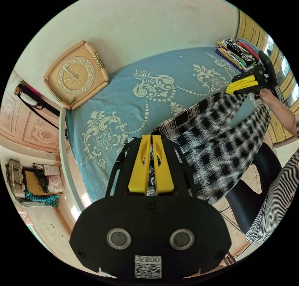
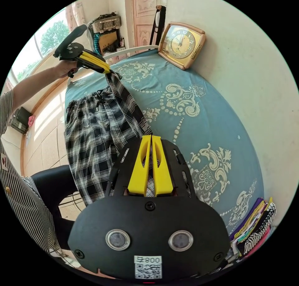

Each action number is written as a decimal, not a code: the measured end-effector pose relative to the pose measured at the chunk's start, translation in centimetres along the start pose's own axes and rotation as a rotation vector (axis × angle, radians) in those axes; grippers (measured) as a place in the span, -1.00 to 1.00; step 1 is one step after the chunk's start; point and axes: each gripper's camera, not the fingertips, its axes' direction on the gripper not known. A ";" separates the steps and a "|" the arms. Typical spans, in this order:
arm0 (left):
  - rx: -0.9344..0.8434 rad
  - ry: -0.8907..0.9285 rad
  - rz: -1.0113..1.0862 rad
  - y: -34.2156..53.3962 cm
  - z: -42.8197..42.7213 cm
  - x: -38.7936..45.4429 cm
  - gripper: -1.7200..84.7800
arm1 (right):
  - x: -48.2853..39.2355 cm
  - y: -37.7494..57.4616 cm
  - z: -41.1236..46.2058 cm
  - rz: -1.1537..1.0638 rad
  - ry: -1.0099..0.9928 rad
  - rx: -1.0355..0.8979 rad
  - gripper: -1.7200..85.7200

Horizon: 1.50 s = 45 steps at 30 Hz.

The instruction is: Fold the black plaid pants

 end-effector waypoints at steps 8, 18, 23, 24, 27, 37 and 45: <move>-0.040 0.012 -0.116 16.6 2.6 5.3 -0.94 | -10.8 3.5 1.8 -0.072 -0.054 -0.111 -0.95; -0.084 0.072 -0.286 28.4 8.3 6.0 -0.94 | -19.1 3.7 6.3 -0.145 -0.075 -0.272 -0.96; -0.071 0.123 -0.304 33.3 10.9 6.0 -0.94 | -20.8 4.0 7.0 -0.158 -0.053 -0.281 -0.96; -0.081 0.134 -0.312 33.8 11.5 6.0 -0.94 | -21.1 4.2 7.8 -0.154 -0.057 -0.300 -0.96; -0.092 0.183 -0.414 36.7 14.0 5.3 -0.93 | -21.4 4.9 10.4 -0.129 -0.074 -0.358 -0.95; 0.117 0.423 -0.962 44.8 21.2 -1.8 -0.85 | -20.6 5.1 14.7 -0.063 -0.127 -0.380 -0.96; 0.067 0.441 -0.994 46.0 25.8 -2.4 -0.94 | -18.8 5.8 17.4 -0.023 -0.163 -0.371 -0.96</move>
